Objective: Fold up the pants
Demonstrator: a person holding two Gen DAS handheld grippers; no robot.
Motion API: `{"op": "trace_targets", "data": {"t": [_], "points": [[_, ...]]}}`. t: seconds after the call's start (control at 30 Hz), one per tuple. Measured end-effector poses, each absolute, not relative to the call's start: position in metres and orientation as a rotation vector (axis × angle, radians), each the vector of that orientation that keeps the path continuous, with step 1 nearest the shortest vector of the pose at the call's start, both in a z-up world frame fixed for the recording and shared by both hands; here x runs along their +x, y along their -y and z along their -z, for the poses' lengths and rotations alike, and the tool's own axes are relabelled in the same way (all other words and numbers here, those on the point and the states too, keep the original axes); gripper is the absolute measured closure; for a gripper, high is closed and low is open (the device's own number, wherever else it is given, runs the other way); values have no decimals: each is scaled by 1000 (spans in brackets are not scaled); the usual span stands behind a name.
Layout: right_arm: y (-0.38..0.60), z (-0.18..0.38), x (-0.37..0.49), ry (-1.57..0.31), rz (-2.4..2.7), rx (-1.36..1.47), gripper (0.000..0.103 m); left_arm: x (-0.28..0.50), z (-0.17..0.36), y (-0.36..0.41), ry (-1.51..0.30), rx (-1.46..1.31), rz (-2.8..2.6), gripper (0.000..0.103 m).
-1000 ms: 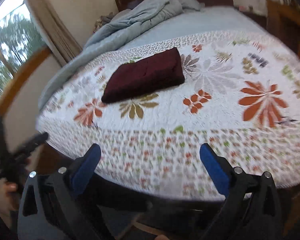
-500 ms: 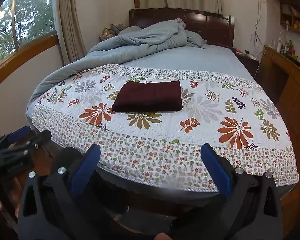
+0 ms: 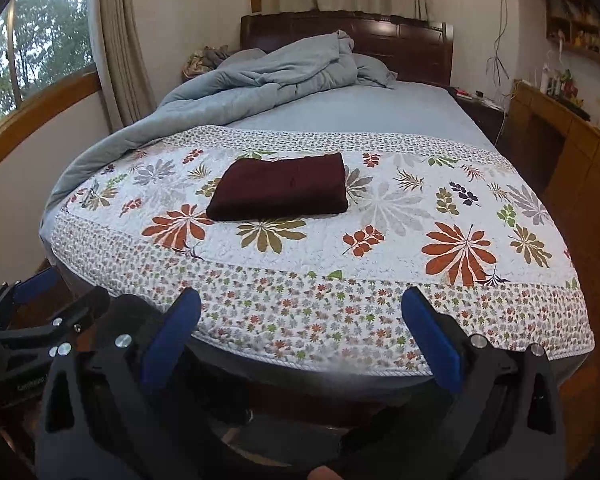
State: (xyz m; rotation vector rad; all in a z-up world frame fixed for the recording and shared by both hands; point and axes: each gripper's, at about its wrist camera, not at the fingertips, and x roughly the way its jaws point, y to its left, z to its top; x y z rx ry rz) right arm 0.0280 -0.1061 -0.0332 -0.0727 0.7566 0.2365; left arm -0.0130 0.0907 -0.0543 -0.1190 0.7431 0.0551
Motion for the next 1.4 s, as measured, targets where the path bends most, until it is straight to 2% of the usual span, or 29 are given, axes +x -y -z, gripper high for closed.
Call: {"op": "trace_targets", "data": {"t": [0.97,1.4], "points": [[99,48,40,-785,-220,-103,3,5,60,-97,-773,-110,-90,6],[101,49,42,-786,-221,-84,3,0,49,-97,-706,-121,-76,6]]}}
